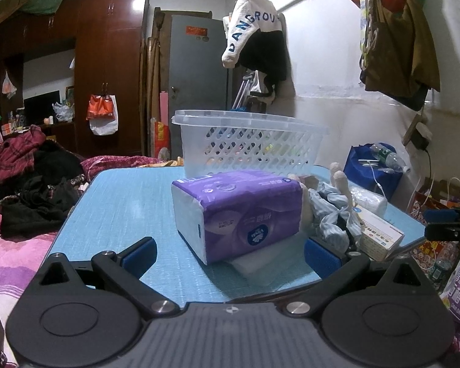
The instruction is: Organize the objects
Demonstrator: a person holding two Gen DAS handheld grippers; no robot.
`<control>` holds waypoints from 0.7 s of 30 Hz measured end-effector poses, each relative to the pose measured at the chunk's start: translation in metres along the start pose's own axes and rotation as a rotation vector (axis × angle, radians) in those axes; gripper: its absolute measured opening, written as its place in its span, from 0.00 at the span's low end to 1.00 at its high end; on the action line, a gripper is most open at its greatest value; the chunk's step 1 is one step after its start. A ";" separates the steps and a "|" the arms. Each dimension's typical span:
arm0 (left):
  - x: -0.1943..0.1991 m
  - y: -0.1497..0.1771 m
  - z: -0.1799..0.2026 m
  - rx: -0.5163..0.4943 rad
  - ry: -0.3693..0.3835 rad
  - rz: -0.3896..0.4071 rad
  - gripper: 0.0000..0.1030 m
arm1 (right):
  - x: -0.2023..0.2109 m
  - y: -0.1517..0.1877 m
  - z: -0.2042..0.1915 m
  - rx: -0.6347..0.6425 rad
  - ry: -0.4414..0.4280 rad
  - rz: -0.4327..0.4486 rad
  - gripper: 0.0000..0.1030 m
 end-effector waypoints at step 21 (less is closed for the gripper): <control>0.003 -0.002 -0.003 0.001 -0.006 0.010 1.00 | -0.001 0.001 -0.002 0.000 -0.009 -0.003 1.00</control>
Point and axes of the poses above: each gripper's, at about its wrist camera, not at the fingertips, and x roughly against the way its jaws point, z to its right, y to its underside, the point moved 9 cm from there along -x, roughly the way its jaws point, and after that the axes turned 2 degrees about x, right-handed, at the moved point
